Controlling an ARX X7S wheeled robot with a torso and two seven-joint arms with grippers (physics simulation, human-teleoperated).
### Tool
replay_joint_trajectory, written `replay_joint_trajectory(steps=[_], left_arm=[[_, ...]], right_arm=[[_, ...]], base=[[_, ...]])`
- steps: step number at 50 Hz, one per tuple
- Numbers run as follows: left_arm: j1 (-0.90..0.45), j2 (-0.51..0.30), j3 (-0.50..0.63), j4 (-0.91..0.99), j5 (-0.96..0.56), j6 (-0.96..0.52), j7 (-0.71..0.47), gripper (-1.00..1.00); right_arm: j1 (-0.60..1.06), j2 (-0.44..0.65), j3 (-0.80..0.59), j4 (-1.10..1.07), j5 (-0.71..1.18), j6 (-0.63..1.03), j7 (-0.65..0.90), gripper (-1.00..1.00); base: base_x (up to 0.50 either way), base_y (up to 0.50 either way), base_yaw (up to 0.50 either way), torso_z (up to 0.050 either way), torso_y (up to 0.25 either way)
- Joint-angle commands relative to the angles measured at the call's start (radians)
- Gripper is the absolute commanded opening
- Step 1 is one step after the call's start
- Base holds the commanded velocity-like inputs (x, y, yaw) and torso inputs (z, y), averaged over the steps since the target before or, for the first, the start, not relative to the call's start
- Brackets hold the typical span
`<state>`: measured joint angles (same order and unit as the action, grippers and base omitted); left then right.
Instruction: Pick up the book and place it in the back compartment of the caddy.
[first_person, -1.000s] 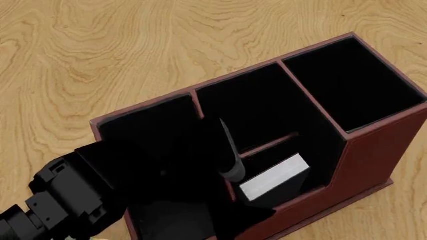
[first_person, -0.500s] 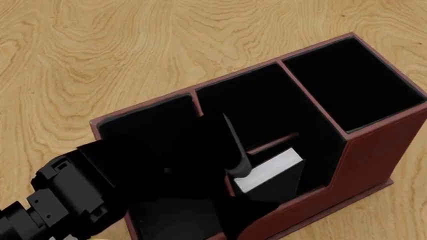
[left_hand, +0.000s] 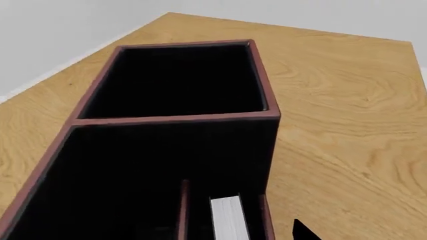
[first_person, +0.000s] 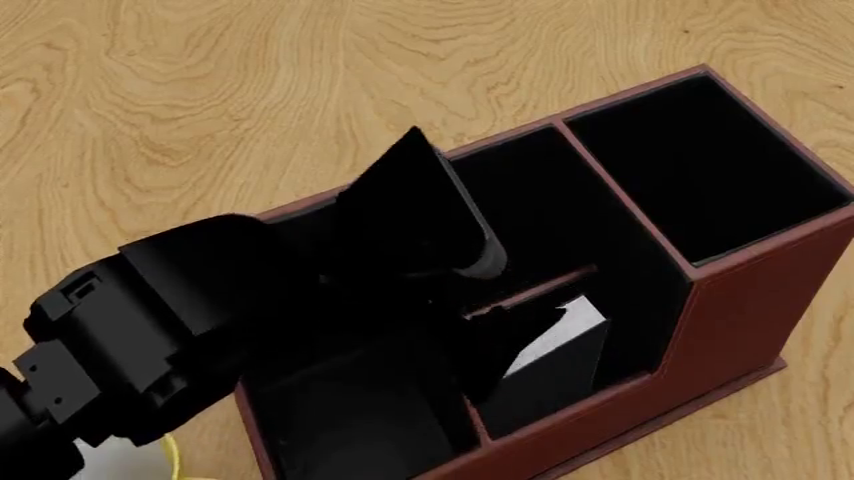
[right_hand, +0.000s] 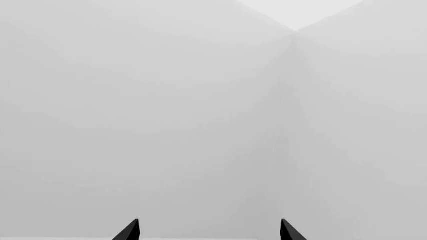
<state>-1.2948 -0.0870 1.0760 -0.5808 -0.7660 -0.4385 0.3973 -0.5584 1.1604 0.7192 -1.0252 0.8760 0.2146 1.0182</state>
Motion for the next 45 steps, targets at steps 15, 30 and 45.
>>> replay_joint_trajectory(steps=[15,30,45], left_arm=[[-0.054,-0.07,-0.061,0.18,-0.064,-0.064,-0.08,1.0],[-0.102,-0.115,-0.122,0.246,-0.111,-0.089,-0.12,1.0],[-0.136,-0.16,-0.187,0.283,-0.152,-0.094,-0.159,1.0]], right_arm=[[0.006,0.026,-0.013,-0.002,0.006,-0.01,0.02,1.0],[0.004,0.038,-0.004,-0.006,0.015,-0.015,0.028,1.0],[-0.008,0.035,0.004,-0.008,0.014,-0.022,0.028,1.0]], base=[[0.0,0.0,0.0,0.0,0.0],[0.0,0.0,0.0,0.0,0.0],[0.0,0.0,0.0,0.0,0.0]])
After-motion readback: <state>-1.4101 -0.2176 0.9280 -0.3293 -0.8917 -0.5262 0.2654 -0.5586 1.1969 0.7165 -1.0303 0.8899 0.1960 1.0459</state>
